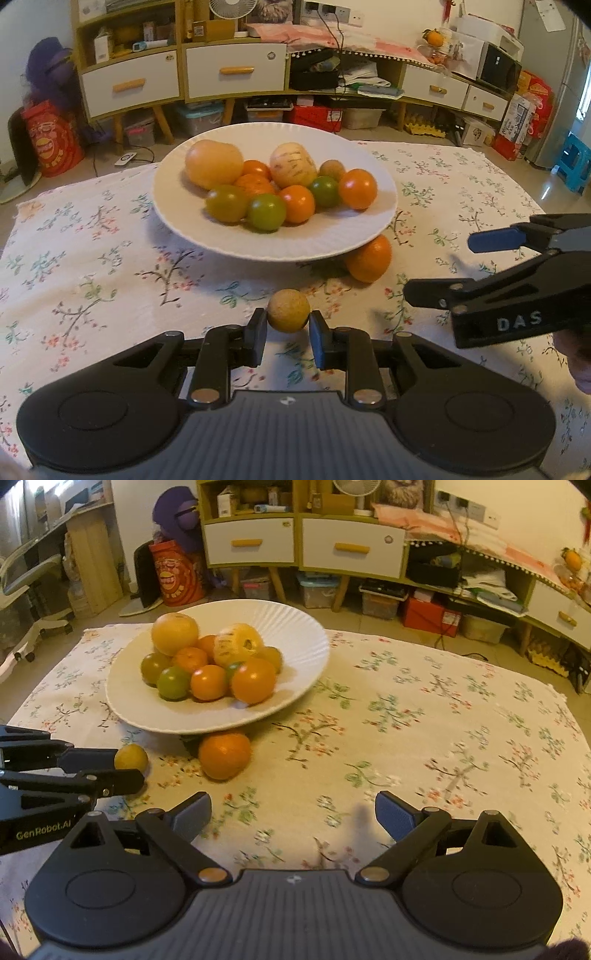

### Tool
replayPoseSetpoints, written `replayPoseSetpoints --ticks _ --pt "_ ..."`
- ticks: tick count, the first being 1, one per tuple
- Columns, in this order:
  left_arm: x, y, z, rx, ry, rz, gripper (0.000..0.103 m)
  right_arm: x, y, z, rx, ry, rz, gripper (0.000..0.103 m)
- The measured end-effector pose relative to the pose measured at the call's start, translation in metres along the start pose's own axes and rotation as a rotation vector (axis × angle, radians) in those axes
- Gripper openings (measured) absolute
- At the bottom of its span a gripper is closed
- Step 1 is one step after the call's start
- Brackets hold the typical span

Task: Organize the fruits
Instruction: 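Grasp the small tan fruit with the left tool while the right tool grasps the orange tomato, then lift both held fruits and carry them over the white plate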

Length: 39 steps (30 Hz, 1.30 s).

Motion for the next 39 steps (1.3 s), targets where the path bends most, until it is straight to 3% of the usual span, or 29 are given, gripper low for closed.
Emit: replayPoseSetpoints --ticks 20,27,39 --pt "0.004 0.021 -0.009 -0.006 0.014 -0.031 0.002 -0.011 0.031 0.022 -0.005 -0.013 -0.054 0.057" --pt "0.003 0.020 -0.008 -0.004 0.017 -0.027 0.002 -0.013 0.038 0.019 -0.047 -0.016 -0.075 0.034" --pt "0.000 0.017 -0.010 -0.001 0.005 -0.023 0.002 -0.014 0.036 0.012 -0.046 -0.002 -0.080 0.033"
Point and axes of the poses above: each gripper's, at about its wrist camera, not at the fingertips, and z roughly the way its jaws point, y to its left, x to its underside, the point moved 8 cm from there along z, roughly the way its jaws point, and after that the axes turned 4 degrees about -y, right-handed, at the moved point
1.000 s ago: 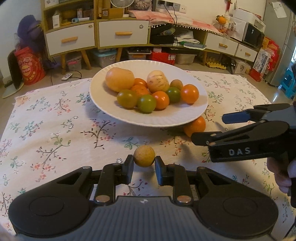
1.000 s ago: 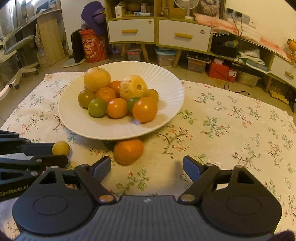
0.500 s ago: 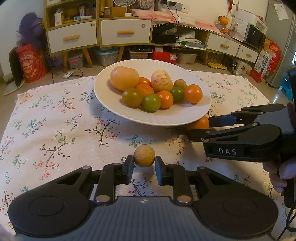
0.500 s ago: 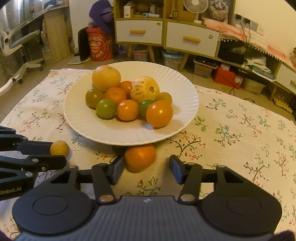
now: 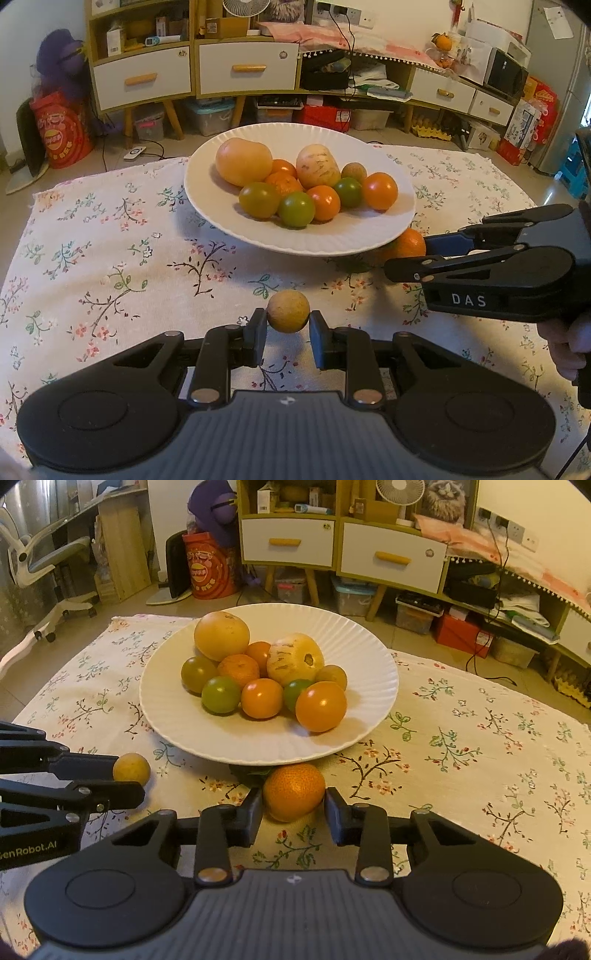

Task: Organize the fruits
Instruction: 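Lift both held fruits and carry them over the white plate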

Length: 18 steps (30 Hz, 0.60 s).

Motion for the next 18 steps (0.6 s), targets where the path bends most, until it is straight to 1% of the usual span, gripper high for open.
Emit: replayPoseSetpoints --ticks 18 --pt "-0.005 0.000 -0.016 0.011 -0.035 -0.013 0.002 -0.002 -0.004 -0.025 -0.003 -0.014 -0.010 0.032"
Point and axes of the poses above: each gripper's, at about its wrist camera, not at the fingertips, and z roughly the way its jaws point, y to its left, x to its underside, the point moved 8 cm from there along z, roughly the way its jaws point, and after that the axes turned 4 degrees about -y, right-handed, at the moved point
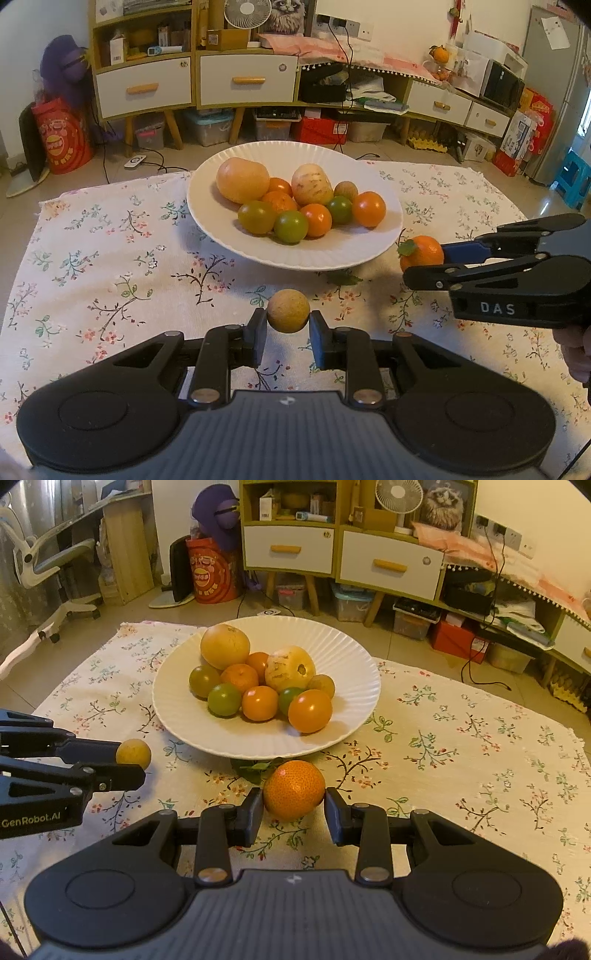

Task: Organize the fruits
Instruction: 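Lift both held fruits and carry them over the white plate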

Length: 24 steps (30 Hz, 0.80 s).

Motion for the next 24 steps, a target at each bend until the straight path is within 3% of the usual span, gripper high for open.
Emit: replayPoseSetpoints --ticks 13,24 --pt "-0.015 -0.003 -0.005 0.016 -0.042 -0.032 0.002 -0.014 -0.015 -0.018 0.002 -0.070 0.072 0.032" --pt "-0.033 -0.024 0.023 0.045 -0.063 -0.030 0.002 -0.038 -0.034 -0.008 -0.003 -0.125 0.171 0.032"
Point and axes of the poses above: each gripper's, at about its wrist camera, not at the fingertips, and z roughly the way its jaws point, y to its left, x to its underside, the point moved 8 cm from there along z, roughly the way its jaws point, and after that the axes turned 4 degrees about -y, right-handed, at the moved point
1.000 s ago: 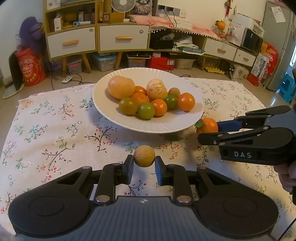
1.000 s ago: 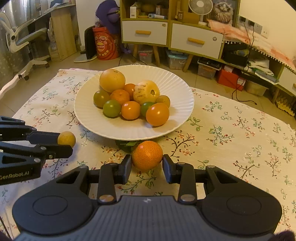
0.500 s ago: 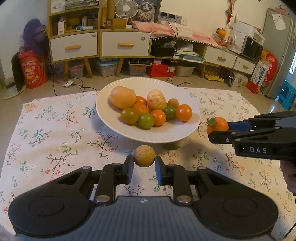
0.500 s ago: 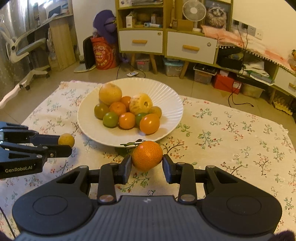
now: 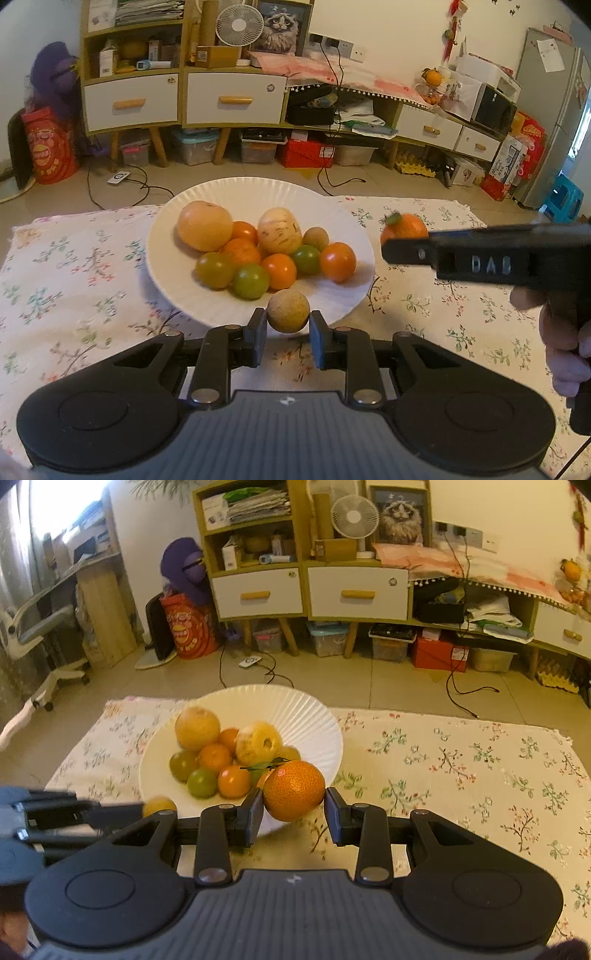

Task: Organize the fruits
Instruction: 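Lift both held fruits and carry them over the white plate, then lower the tan fruit and orange tomato onto the plate and open both tools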

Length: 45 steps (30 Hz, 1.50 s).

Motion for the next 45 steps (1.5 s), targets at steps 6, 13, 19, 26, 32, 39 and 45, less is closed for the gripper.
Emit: replayPoseSetpoints --ticks 6,13,19,26,32,39,45 --pt "-0.003 0.001 0.020 -0.004 0.016 -0.039 0.002 -0.011 -0.010 0.014 -0.010 -0.023 0.027 0.032" --pt "-0.004 0.000 0.032 0.004 0.022 -0.052 0.002 -0.013 -0.015 0.039 -0.034 -0.023 0.044 0.032" --pt "-0.007 -0.002 0.037 0.020 0.021 -0.063 0.002 -0.017 -0.017 0.055 -0.056 -0.026 0.061 0.032" --pt "-0.007 -0.004 0.039 0.035 0.024 -0.078 0.002 -0.019 -0.014 0.066 -0.075 -0.023 0.056 0.033" --pt "-0.009 -0.006 0.039 0.037 0.027 -0.081 0.003 -0.018 -0.013 0.074 -0.068 -0.013 0.045 0.033" --pt "-0.009 -0.005 0.039 0.028 0.030 -0.081 0.005 -0.021 -0.013 0.074 -0.067 -0.015 0.032 0.035" --pt "-0.009 -0.004 0.034 0.023 0.038 -0.071 0.018 -0.024 -0.014 0.066 -0.067 -0.025 0.049 0.044"
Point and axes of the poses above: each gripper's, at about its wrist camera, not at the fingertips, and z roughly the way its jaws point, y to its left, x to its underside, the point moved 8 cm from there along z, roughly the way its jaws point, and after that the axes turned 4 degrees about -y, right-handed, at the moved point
